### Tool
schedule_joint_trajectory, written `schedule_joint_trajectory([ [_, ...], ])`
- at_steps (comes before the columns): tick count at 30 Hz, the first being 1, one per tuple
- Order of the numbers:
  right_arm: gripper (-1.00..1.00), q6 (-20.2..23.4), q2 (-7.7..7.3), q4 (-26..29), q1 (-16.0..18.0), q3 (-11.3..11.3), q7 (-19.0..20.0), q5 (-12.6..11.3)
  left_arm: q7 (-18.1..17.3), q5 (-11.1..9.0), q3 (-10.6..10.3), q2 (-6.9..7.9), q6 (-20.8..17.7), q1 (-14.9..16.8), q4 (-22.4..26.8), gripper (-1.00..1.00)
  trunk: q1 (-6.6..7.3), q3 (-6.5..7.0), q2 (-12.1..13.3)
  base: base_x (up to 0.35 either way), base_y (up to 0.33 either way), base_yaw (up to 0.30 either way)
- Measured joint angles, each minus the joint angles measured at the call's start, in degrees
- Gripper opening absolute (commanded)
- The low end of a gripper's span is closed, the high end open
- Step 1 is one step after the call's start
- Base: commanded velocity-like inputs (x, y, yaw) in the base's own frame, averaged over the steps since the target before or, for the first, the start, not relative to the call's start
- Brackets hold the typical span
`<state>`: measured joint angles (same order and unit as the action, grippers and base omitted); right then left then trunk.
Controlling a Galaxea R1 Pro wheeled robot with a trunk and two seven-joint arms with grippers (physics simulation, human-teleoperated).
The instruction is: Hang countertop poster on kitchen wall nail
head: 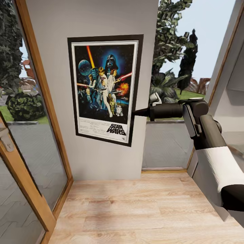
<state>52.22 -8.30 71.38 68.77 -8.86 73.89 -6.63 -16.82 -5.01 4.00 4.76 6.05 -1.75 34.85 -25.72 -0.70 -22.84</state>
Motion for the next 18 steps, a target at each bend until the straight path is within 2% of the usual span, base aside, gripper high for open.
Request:
schedule_joint_trajectory([
  [14,-1.0,0.0,0.18,0.03,0.08,-0.05,0.0,0.0,0.01,0.0,0.0,0.0,-0.05,0.0,0.0,1.0,0.0,0.0,0.0,0.328,0.0,0.0],
  [18,-1.0,0.0,0.47,-0.16,0.71,-0.07,0.0,0.06,0.02,0.0,-0.01,0.0,-0.02,0.0,0.0,1.0,-0.02,0.0,0.0,0.167,0.0,0.0],
])
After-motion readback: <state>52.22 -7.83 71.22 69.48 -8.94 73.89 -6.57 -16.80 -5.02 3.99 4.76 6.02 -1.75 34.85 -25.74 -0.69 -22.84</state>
